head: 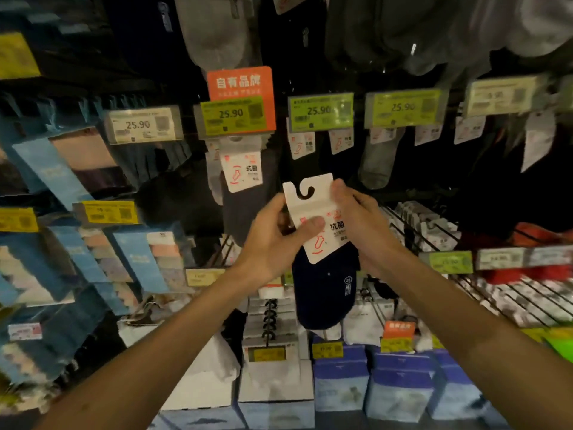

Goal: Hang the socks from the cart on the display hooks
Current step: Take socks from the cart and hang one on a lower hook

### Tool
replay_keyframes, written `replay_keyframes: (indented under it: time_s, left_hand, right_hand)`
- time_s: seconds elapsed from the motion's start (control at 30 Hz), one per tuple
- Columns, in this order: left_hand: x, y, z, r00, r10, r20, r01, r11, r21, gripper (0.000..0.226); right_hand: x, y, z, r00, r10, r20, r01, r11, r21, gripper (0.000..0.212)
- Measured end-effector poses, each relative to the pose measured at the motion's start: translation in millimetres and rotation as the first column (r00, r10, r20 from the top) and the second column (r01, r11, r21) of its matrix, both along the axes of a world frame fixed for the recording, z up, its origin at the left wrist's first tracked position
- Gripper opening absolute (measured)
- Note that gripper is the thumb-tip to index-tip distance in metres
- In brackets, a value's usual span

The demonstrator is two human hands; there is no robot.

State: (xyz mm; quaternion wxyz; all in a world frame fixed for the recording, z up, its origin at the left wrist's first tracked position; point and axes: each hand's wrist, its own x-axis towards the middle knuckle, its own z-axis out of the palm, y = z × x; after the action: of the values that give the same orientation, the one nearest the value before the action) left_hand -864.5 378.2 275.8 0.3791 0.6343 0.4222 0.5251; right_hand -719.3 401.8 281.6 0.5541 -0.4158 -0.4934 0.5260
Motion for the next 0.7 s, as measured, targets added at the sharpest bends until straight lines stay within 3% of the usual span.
replay_keyframes:
  time_s: [0.23,0.37,0.47,0.6,0.7]
  left_hand:
    - [79.1,16.3,-2.2,0.987,-0.158,0.018,0.158,0.987,-0.001,0.026]
    - [137.7,15.2,10.4,0.978,-0.209,-0.021,0.21,0.973,0.091,0.032]
    - [187.1,12.7,27.4,0.973,-0.229,0.006,0.227,0.966,0.124,0.034]
    - [260.2,11.2,53.5,0.971,-0.232,0.057,0.219,0.96,0.177,0.02]
    - [310.9,14.9,73.6,0.979,-0.197,0.055,0.181,0.959,0.218,0.013]
  right_hand:
    - [99.6,-13.6,-4.2,0.985,-0.055,0.161,0.043,0.996,0.074,0.024]
    - [168.5,-24.5,8.8,0.95,-0.076,0.302,-0.001,0.969,0.247,0.013]
    - [218.2,-29.2,24.1,0.945,-0.105,0.311,-0.005,0.943,0.334,0.004]
    - [286.5,-31.0,48.4,0.952,-0.072,0.299,-0.047,0.927,0.372,0.01]
    - [332.7,-27.3,67.8,0.937,-0.131,0.323,-0.021,0.903,0.429,0.032]
